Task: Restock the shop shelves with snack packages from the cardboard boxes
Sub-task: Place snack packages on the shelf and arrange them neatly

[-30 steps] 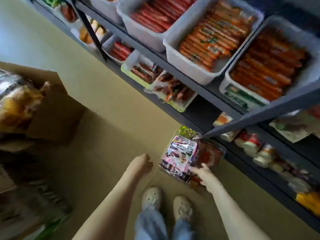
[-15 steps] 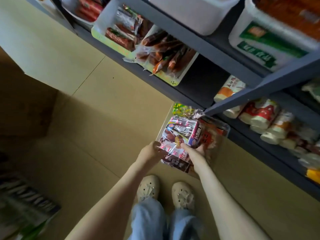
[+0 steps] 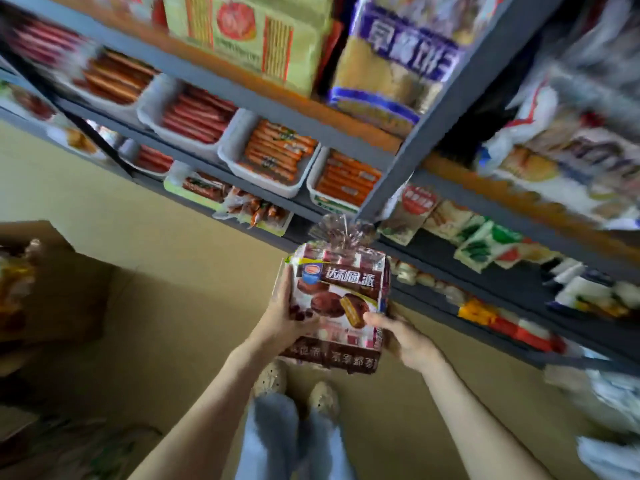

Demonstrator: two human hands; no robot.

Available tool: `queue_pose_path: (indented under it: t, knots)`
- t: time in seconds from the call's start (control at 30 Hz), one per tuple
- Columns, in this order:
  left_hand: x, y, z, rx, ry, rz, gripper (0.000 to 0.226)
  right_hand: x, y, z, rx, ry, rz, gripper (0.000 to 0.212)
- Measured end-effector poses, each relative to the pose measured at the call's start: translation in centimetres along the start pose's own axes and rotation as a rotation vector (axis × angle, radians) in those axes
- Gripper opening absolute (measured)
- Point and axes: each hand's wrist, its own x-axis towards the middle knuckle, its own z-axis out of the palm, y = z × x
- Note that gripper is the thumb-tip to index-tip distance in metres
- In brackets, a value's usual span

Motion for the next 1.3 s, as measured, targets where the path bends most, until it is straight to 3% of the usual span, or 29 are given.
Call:
queue_pose_path:
  t: [0.07,0.17,0.33,0.47,0.77,0.9,1.03,1.17,1.3]
  knots:
    - [-2.1,4.0,0.5,0.211,0.009,0.095,0.115,-4.6,-2.5,0.4,0.009,0.009,-0.079,0.072]
    - [-5.4,9.9,1.6,0.508,0.040,0.196,0.110,-10.2,-5.6,1.0,-0.041,0.093,-0.265,0.081]
    - [-8.2,17.4,3.1,0.635,0.049,0.376,0.099,-16.4,-9.0,-0.5,-0.078,0.242,-0.522,0.079]
    - [-9.5,21.0,4.5,0.653,0.080,0.511,0.100,-20.5,-10.8,-1.7,-0.049,0.249,-0.637,0.078]
    - [-11.7,28.2,6.9,0.730,0.151,0.970,0.093,-28.7,-12.5,-3.9,-0.072,0.453,-0.909,0.109]
    - [-12.4,32.7,9.3,0.686,0.147,1.085,0.093,-33.0,-14.6,-6.1,-0.048,0.525,-1.034,0.103]
    - [-13.5,37.8,12.8,0.632,0.184,1.143,0.100,-37.4,-16.5,-9.5,-0.023,0.580,-1.126,0.084]
    - [-15.0,42.6,17.4,0.549,0.185,1.138,0.095,-41.5,-18.4,-14.4,0.020,0.502,-1.166,0.088]
    - [-15.8,46.5,23.2,0.463,0.153,1.105,0.090,-45.3,-19.6,-19.6,0.024,0.555,-1.183,0.081]
